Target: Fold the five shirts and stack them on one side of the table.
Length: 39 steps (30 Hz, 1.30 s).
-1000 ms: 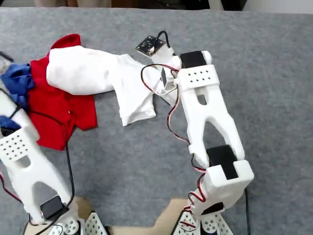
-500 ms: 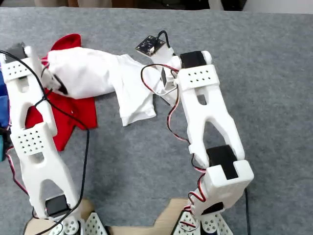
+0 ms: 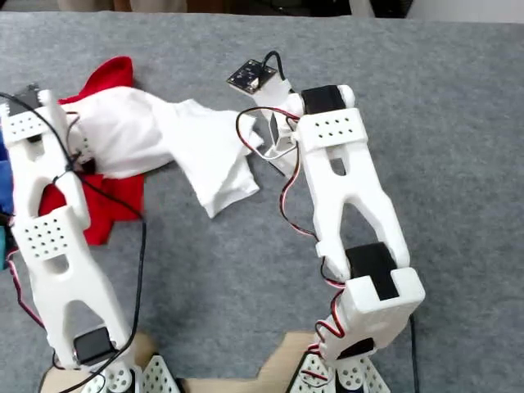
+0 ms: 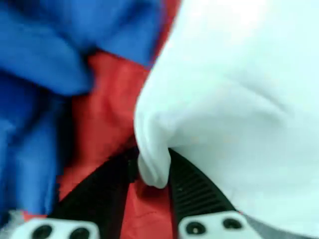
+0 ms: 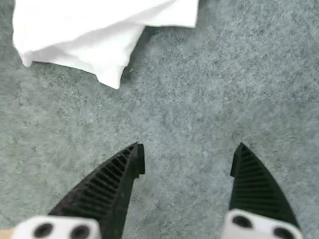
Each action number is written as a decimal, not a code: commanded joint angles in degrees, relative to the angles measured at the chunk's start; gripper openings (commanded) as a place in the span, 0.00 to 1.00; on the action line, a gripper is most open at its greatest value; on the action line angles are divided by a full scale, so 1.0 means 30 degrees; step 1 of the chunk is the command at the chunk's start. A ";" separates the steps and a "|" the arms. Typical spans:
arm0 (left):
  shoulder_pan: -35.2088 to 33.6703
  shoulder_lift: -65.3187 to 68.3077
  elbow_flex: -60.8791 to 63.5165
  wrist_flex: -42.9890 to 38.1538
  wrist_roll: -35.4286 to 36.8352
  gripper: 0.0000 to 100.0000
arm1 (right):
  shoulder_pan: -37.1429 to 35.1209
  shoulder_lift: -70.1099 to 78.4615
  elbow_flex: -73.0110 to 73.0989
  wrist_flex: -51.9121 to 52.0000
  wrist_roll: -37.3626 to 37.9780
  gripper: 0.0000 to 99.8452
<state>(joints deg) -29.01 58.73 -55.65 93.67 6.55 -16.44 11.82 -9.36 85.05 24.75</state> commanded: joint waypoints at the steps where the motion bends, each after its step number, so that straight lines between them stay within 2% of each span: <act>1: -0.1788 0.0044 -0.3018 0.1465 -0.0059 0.02 | -0.0454 0.0044 -0.0952 -0.1114 0.0000 0.29; 3: -0.1553 0.0161 -0.4835 0.2432 -0.0117 0.02 | -0.1216 0.0161 -0.1099 -0.1993 -0.0059 0.29; 7: -0.0322 0.0015 -0.5275 0.2403 -0.0264 0.02 | -0.3795 0.1245 -0.1861 -0.3458 -0.0117 0.29; 10: 0.0322 -0.0571 -0.4425 0.2432 -0.0615 0.14 | -0.4996 0.3179 -0.4264 -0.3722 -0.0733 0.29; 13: 0.0234 -0.1568 -0.3106 0.2432 0.0469 0.24 | -0.5553 0.6344 -0.7487 -0.3810 -0.1875 0.29; 21: -0.0352 -0.3004 -0.2081 0.2403 0.0527 0.25 | -0.6110 1.6513 -1.7392 -0.0996 -0.2549 0.29; 23: -0.0469 -0.3033 -0.2168 0.2403 0.0527 0.25 | -0.5934 1.8535 -2.0322 0.0176 -0.2549 0.25; 27: -0.0645 -0.3004 -0.2198 0.2403 0.0381 0.24 | -0.4938 2.1084 -2.5861 0.2637 -0.2549 0.03; 28: -0.0674 -0.3004 -0.2198 0.2374 0.0117 0.23 | -0.4527 2.1495 -2.7062 0.3136 -0.2549 0.01; 30: -0.0645 -0.3004 -0.2198 0.2374 -0.0498 0.21 | -0.3502 2.1729 -2.8938 0.4190 -0.2520 0.01; 39: -0.0557 -0.3033 -0.2198 0.2374 -0.2725 0.21 | 0.2593 1.8095 -2.8264 0.5626 -0.2549 0.01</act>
<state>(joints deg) -30.59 53.54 -61.71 100.18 0.84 -16.00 73.80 -91.91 100.70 17.63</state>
